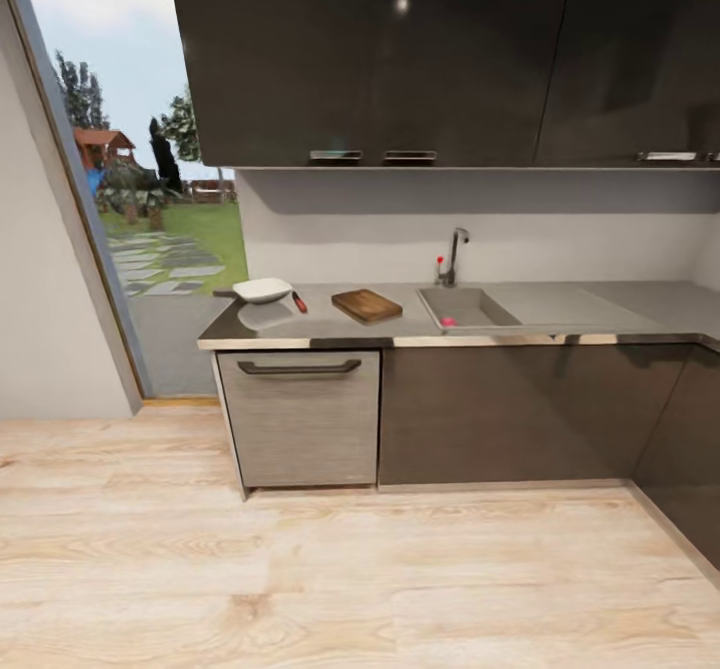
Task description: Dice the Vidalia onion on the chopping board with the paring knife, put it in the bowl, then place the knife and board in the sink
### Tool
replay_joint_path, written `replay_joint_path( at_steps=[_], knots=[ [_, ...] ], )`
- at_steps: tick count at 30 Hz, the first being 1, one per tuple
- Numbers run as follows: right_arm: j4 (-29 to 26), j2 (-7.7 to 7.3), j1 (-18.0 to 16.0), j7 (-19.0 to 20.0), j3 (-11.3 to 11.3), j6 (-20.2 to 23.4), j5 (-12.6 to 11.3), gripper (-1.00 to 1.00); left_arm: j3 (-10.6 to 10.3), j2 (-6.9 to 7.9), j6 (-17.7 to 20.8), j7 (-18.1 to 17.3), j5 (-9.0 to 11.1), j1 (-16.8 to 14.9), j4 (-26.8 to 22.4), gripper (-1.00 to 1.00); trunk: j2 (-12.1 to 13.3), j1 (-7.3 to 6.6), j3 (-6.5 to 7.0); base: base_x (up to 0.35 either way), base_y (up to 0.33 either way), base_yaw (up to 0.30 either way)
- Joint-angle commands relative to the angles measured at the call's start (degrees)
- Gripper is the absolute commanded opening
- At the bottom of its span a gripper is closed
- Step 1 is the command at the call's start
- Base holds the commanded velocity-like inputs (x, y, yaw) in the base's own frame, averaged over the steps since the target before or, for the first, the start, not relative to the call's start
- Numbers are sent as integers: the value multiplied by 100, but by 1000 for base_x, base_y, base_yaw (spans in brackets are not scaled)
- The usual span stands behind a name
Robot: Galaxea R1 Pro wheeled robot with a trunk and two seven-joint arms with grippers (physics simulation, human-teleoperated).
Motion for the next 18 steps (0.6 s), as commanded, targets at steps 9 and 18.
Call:
replay_joint_path(
  at_steps=[9,18],
  knots=[
    [1,-4,-3,-9,1,-16,0,100,4,-1,-17,2,3,-2,1,100,-3,2,-6,231,65,0],
    [1,4,-3,-12,0,-21,0,100,4,0,-17,2,3,-2,2,100,-3,2,-6,231,3,0]
  ],
)
